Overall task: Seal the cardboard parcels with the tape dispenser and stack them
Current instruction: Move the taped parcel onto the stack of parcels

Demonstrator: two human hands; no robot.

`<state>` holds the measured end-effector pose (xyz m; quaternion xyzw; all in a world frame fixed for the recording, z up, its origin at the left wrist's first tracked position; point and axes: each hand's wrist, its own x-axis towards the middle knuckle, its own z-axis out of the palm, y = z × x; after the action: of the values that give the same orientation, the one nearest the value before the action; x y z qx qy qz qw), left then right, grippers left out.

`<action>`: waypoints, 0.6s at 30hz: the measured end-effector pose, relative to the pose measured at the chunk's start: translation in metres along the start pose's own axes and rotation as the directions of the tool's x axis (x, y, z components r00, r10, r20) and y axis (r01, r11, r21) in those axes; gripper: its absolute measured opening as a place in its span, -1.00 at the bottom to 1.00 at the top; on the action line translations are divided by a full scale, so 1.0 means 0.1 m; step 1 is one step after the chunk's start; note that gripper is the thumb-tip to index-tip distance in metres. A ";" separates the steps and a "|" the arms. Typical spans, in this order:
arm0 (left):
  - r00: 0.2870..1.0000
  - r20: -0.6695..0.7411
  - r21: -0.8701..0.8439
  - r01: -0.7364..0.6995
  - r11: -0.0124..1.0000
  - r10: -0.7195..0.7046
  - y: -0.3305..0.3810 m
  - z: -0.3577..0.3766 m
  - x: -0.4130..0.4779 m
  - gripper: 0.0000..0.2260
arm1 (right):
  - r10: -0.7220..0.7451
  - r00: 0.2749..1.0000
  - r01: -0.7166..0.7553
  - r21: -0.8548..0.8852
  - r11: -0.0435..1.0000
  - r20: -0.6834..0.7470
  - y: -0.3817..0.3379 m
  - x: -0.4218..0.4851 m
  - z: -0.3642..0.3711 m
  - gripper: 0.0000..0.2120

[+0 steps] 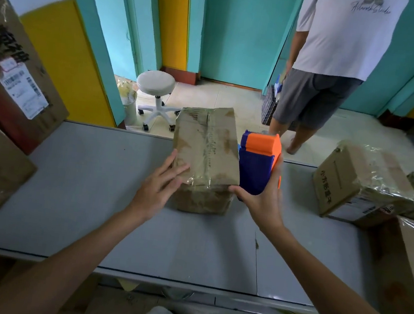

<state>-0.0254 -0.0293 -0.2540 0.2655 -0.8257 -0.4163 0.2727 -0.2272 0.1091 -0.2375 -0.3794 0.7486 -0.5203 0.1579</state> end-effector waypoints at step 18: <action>0.935 -0.160 0.680 0.337 0.651 -0.317 0.78 0.37 0.44 -0.13 | 0.196 0.959 -0.212 0.060 0.975 0.203 -0.03 0.07 -0.28 -0.51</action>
<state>-0.0979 0.0013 -0.1978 0.4983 -0.8556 -0.1123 0.0836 -0.2486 0.1219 -0.2223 -0.3426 0.7429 -0.4913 0.2988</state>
